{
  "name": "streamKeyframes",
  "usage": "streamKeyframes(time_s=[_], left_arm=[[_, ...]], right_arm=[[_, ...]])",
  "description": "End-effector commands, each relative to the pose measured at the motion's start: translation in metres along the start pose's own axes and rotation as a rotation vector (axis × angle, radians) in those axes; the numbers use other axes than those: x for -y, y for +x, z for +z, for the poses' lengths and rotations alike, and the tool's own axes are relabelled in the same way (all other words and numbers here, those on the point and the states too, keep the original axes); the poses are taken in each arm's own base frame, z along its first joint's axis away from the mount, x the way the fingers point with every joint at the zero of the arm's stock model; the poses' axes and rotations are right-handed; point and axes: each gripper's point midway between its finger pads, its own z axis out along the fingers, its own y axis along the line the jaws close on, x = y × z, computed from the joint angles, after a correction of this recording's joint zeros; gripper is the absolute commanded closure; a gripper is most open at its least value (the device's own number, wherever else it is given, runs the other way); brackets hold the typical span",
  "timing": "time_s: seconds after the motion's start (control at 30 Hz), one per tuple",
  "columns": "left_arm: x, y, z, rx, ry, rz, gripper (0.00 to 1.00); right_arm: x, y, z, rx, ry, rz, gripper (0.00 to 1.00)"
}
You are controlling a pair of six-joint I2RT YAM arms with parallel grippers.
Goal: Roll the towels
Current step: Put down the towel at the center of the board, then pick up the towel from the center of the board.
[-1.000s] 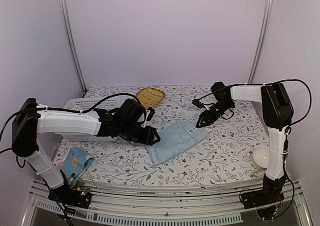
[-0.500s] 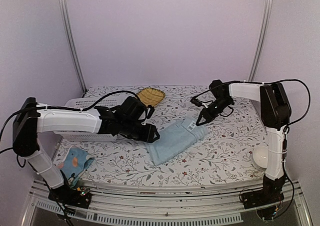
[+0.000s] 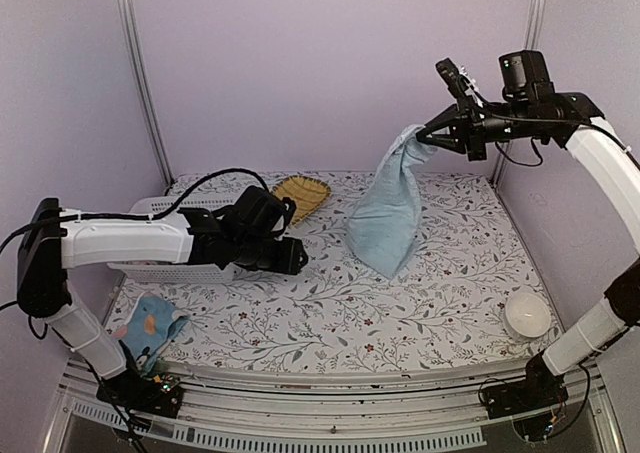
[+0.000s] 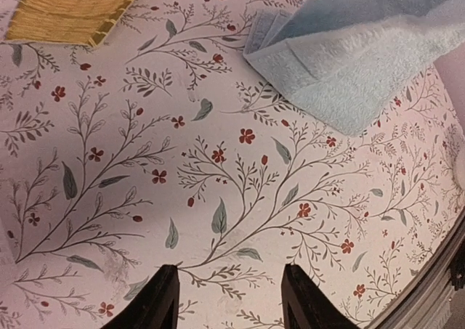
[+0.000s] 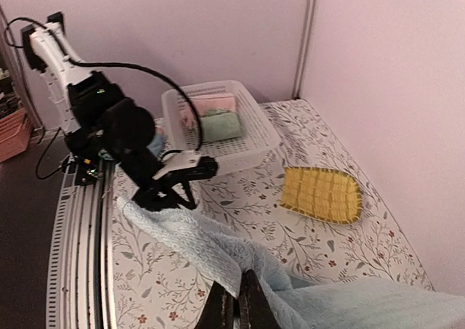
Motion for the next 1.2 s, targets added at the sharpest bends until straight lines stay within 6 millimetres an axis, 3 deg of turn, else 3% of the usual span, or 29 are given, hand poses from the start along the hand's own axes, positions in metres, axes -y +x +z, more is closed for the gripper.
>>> streamKeyframes(time_s=[0.0, 0.17, 0.23, 0.3, 0.37, 0.47, 0.6, 0.73, 0.87, 0.97, 1.17], left_arm=[[-0.018, -0.016, -0.016, 0.083, -0.046, -0.051, 0.49], [-0.036, -0.029, -0.034, 0.121, -0.101, -0.051, 0.49], [-0.044, -0.034, -0.039, 0.131, -0.114, -0.054, 0.49], [-0.051, -0.037, -0.043, 0.134, -0.128, -0.065, 0.49], [-0.055, -0.037, -0.047, 0.135, -0.136, -0.073, 0.49], [-0.057, -0.028, -0.049, 0.122, -0.128, -0.097, 0.49], [-0.036, -0.005, -0.041, 0.042, 0.020, -0.067, 0.50], [0.004, 0.022, -0.036, -0.020, 0.212, 0.050, 0.53], [0.021, 0.064, -0.020, -0.177, 0.293, 0.075, 0.53], [0.025, 0.103, -0.009, -0.316, 0.259, 0.094, 0.53], [0.041, 0.171, -0.017, -0.511, 0.234, 0.178, 0.43]], right_arm=[[-0.082, 0.068, 0.049, -0.096, -0.326, 0.070, 0.98], [-0.204, 0.115, 0.089, -0.238, -0.622, 0.046, 0.97], [-0.238, 0.123, 0.102, -0.293, -0.699, 0.000, 0.93], [-0.252, 0.115, 0.108, -0.293, -0.765, 0.003, 0.75], [-0.245, 0.104, 0.112, -0.281, -0.767, 0.001, 0.65], [-0.216, 0.091, 0.110, -0.227, -0.715, -0.022, 0.58], [-0.132, 0.096, 0.110, -0.176, -0.548, 0.082, 0.54], [-0.022, 0.149, 0.119, -0.285, -0.205, 0.242, 0.56], [0.045, 0.199, 0.119, -0.380, 0.045, 0.328, 0.56], [0.072, 0.233, 0.122, -0.473, 0.164, 0.340, 0.53], [0.076, 0.279, 0.141, -0.559, 0.146, 0.413, 0.46]])
